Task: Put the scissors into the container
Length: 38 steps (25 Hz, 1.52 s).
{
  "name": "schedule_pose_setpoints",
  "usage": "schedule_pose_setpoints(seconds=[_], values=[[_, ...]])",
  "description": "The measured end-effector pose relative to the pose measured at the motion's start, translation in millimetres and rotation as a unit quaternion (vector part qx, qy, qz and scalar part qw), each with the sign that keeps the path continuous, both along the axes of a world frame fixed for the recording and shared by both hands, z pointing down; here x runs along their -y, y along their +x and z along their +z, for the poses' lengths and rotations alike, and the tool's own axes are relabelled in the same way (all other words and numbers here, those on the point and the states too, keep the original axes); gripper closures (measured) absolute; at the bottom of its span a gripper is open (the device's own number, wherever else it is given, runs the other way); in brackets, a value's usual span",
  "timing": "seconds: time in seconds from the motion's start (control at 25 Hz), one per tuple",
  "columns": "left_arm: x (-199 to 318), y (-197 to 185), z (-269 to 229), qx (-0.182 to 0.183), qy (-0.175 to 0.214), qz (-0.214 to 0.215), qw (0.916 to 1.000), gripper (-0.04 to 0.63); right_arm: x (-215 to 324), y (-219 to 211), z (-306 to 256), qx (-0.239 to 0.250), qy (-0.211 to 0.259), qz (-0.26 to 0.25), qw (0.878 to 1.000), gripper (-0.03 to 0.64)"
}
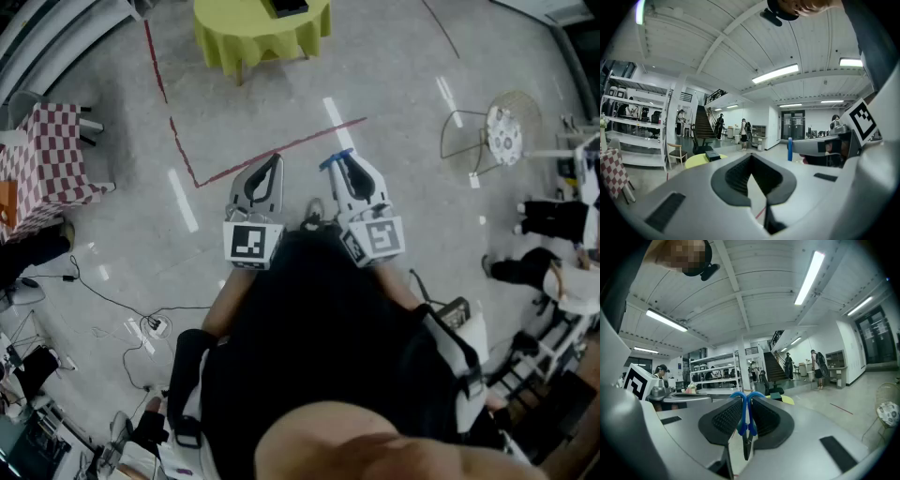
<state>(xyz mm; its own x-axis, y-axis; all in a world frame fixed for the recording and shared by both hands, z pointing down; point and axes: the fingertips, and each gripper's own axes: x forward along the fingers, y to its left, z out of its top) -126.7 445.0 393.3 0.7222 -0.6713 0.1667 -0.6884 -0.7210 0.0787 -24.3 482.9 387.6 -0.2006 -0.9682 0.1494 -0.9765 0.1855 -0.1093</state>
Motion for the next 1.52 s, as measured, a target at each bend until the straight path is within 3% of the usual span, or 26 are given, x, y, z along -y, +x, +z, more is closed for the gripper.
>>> schedule_pose_setpoints(seconds=[0.72, 0.88, 1.32, 1.52], values=[[-11, 23, 7, 0.007, 0.000, -0.003, 1.0000, 0.603, -11, 30, 7, 0.032, -0.001, -0.002, 0.999, 0.548], [-15, 38, 7, -0.005, -0.010, -0.017, 0.9998, 0.603, -15, 46, 7, 0.028, -0.004, -0.008, 1.000, 0.548], [-23, 86, -5, -0.018, 0.007, -0.053, 0.9984, 0.603, -16, 97, 10, 0.025, 0.000, -0.040, 0.999, 0.548], [-15, 94, 6, -0.006, 0.001, -0.061, 0.9981, 0.603, -6, 106, 14, 0.030, 0.005, -0.048, 0.998, 0.548]])
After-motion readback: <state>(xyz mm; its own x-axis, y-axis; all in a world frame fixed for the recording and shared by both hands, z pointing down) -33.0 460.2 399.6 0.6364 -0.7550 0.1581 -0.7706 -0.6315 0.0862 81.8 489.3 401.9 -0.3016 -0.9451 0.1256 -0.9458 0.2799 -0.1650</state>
